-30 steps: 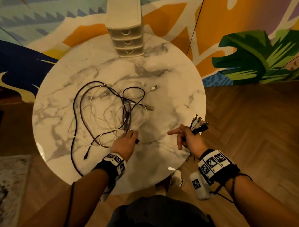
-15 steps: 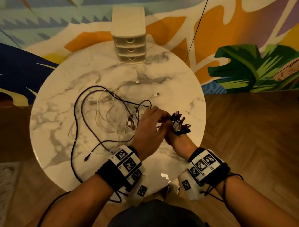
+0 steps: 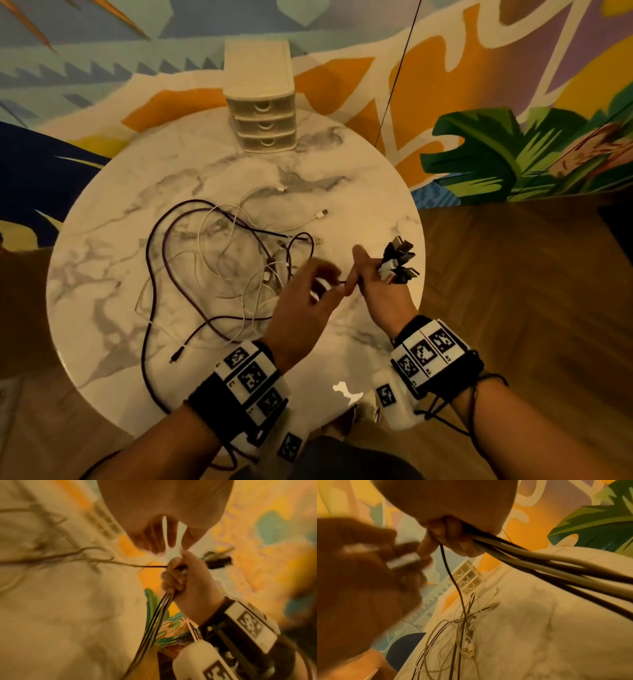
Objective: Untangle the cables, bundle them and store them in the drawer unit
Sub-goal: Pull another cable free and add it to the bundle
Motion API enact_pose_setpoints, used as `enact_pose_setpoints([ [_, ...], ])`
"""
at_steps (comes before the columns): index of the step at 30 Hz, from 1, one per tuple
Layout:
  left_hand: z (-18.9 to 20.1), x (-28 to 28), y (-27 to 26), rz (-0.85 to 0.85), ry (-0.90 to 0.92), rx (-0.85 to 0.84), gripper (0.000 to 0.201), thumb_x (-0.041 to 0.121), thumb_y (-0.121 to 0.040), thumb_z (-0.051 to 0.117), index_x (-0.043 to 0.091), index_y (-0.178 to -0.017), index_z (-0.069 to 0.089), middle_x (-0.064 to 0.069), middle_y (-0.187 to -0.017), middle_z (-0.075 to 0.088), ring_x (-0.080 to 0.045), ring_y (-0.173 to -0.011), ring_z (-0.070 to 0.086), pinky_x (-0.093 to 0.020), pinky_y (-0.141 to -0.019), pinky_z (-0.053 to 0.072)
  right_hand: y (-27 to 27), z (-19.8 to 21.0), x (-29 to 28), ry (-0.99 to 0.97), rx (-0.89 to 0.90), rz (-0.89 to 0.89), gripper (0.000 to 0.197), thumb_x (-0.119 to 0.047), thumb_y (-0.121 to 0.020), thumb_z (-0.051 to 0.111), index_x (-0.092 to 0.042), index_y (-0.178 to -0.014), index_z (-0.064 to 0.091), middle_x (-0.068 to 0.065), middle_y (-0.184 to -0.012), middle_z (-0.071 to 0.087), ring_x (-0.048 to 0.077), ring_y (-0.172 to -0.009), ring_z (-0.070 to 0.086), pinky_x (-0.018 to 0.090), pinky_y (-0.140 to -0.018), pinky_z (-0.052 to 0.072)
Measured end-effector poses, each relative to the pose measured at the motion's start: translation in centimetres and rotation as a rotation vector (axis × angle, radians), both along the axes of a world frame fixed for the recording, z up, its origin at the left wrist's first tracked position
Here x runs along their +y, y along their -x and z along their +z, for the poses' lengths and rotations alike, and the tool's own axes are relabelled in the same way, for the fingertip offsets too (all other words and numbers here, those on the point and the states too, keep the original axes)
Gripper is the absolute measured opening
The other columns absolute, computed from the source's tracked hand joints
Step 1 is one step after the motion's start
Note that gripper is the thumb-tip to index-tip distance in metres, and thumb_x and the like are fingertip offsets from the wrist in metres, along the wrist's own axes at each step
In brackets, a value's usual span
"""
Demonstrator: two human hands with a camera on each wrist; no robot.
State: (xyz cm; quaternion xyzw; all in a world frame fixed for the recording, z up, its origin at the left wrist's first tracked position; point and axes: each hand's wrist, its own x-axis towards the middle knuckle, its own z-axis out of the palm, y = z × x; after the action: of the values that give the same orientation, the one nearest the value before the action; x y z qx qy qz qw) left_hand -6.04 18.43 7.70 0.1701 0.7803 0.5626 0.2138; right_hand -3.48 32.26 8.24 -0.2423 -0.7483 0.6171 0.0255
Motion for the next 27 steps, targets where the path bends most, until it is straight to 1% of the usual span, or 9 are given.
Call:
enact_pose_setpoints([
  [3,-5.6,-2.5,-0.5,-0.196,0.246,-0.336,0.030,0.024,-0.087,0.062,0.031,-0.114,0.050,0.005,-0.106,0.055,-0.014,-0.085,0.057,-0.026,-0.070,0.048,-0.2,-0.1,0.6,0.004,0.133,-0.050,0.055,-0.032,-0.101,0.036,0.004,-0.072,0.065,-0.009,-0.061,0.060,0.002,-0.061,0.052,0.018,-0.067,0.041],
  [7,-9.7,-6.7,5.6,0.068,0.340,-0.158,0.050,0.008,-0.083,0.067,0.015,-0.129,0.047,-0.011,-0.117,0.056,-0.023,-0.095,0.056,-0.038,-0.089,0.049,-0.6,0.2,1.6,0.325,0.195,-0.083,0.055,-0.026,-0.100,0.035,-0.010,-0.060,0.069,0.006,-0.066,0.070,0.028,-0.075,0.066,0.046,-0.088,0.051],
  [11,-9.6,-8.9,10.6,0.095,0.648,-0.102,0.033,0.018,-0.088,0.061,0.009,-0.120,0.058,-0.009,-0.117,0.060,-0.030,-0.106,0.057,-0.033,-0.093,0.044,-1.4,0.9,2.7,0.427,0.216,-0.193,0.065,-0.026,-0.102,0.029,-0.015,-0.048,0.062,0.009,-0.049,0.060,0.031,-0.064,0.066,0.055,-0.085,0.048],
  [14,-6.2,-6.9,7.6,-0.160,0.841,0.041,0.022,0.029,-0.092,0.051,0.013,-0.099,0.066,-0.011,-0.101,0.067,-0.028,-0.093,0.062,-0.035,-0.083,0.049,-1.8,0.9,3.2,0.420,0.201,-0.230,0.062,-0.027,-0.102,0.029,-0.008,-0.050,0.058,0.010,-0.047,0.058,0.031,-0.061,0.065,0.052,-0.081,0.049],
  [18,-0.5,-1.3,0.3,-0.150,0.542,0.342,0.037,0.030,-0.088,0.059,0.030,-0.124,0.049,0.013,-0.113,0.048,-0.002,-0.072,0.054,-0.023,-0.076,0.044,-2.2,1.0,3.1,0.397,0.187,-0.216,0.061,-0.027,-0.102,0.029,-0.002,-0.053,0.054,0.008,-0.045,0.057,0.033,-0.059,0.061,0.040,-0.070,0.051],
  [20,-0.3,1.0,-1.9,-0.222,0.360,0.211,0.059,0.029,-0.086,0.063,0.037,-0.137,0.035,0.022,-0.122,0.033,0.001,-0.075,0.057,-0.018,-0.076,0.048,-2.1,1.3,2.7,0.413,0.201,-0.189,0.060,-0.026,-0.102,0.029,-0.001,-0.053,0.052,0.008,-0.043,0.053,0.031,-0.052,0.058,0.035,-0.063,0.052],
  [22,-2.1,2.1,-2.7,-0.312,0.284,0.024,0.056,0.027,-0.087,0.063,0.032,-0.137,0.038,0.015,-0.126,0.040,-0.007,-0.084,0.059,-0.020,-0.077,0.050,-2.0,1.7,2.4,0.459,0.210,-0.153,0.059,-0.027,-0.102,0.030,-0.001,-0.052,0.049,0.008,-0.040,0.047,0.029,-0.043,0.051,0.034,-0.056,0.049],
  [25,-6.2,0.9,-1.5,-0.371,0.525,-0.012,0.026,0.025,-0.091,0.056,0.018,-0.116,0.059,-0.001,-0.117,0.057,-0.018,-0.095,0.058,-0.030,-0.087,0.048,-2.1,2.3,3.0,0.551,0.254,-0.123,0.056,-0.027,-0.101,0.031,-0.003,-0.052,0.044,0.004,-0.036,0.034,0.019,-0.033,0.033,0.031,-0.046,0.046],
  [27,-7.8,-1.2,0.7,-0.220,0.622,0.050,0.014,0.023,-0.092,0.054,0.018,-0.098,0.066,-0.004,-0.102,0.065,-0.019,-0.090,0.059,-0.035,-0.086,0.049,-2.3,2.6,4.1,0.569,0.268,-0.137,0.053,-0.028,-0.100,0.031,-0.006,-0.053,0.039,-0.001,-0.036,0.029,0.016,-0.034,0.024,0.028,-0.043,0.039],
])
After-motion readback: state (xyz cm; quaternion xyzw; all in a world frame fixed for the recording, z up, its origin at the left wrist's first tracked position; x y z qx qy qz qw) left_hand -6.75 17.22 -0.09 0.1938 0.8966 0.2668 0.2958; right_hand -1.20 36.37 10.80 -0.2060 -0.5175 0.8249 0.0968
